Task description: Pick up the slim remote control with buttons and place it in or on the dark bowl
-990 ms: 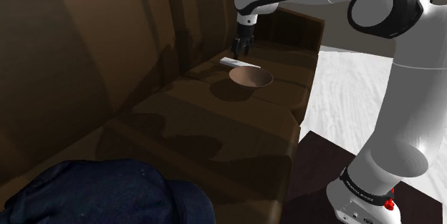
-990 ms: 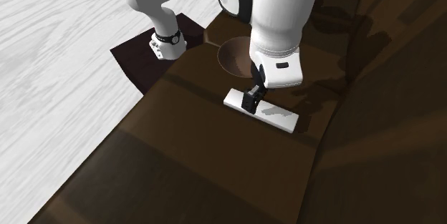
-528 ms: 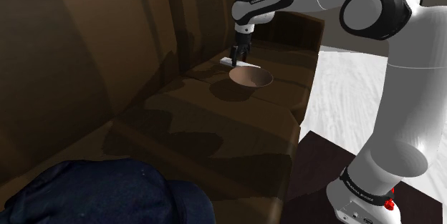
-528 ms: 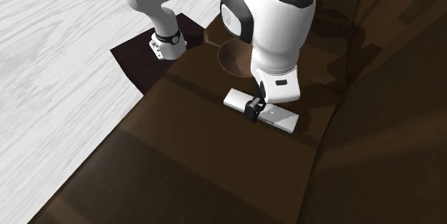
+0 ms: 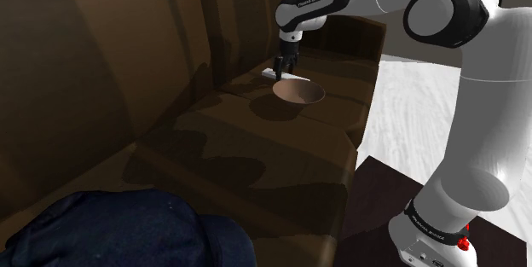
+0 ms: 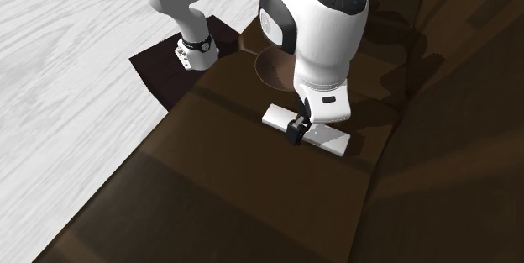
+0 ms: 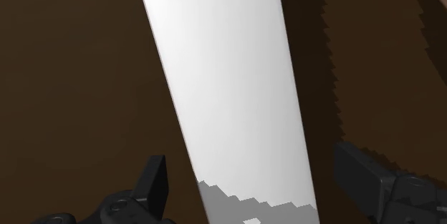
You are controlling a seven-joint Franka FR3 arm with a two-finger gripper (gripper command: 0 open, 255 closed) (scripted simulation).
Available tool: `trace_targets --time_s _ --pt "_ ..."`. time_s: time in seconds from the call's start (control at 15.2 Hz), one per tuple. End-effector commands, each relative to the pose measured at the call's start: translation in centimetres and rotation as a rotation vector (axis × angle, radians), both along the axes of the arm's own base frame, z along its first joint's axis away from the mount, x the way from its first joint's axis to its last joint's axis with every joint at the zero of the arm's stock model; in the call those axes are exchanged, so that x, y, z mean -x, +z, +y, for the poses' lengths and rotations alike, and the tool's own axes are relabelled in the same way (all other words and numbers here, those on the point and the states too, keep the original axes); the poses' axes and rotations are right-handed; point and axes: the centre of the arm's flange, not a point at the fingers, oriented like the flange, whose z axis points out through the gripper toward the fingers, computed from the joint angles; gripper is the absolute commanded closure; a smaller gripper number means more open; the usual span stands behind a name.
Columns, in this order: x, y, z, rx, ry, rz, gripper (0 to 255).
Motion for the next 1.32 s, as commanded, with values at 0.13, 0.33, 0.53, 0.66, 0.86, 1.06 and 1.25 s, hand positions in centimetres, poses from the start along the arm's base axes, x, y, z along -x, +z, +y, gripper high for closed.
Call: trace_targets --time_s 0.13,0.33,0.53,0.66,0.86,1.06,1.25 --pt "0.0 0.0 0.0 0.0 0.0 0.0 255" --pt "0.0 0.0 0.0 0.0 0.0 0.0 255" --pt "0.0 0.0 0.0 0.0 0.0 0.0 255" --pt "0.0 0.5 0.0 0.0 0.0 0.0 255" --pt "0.0 2.1 0.0 0.0 0.0 0.0 255" --pt "0.0 3.7 0.0 0.0 0.0 0.0 255" --pt "0.0 5.3 0.0 0.0 0.0 0.0 255"
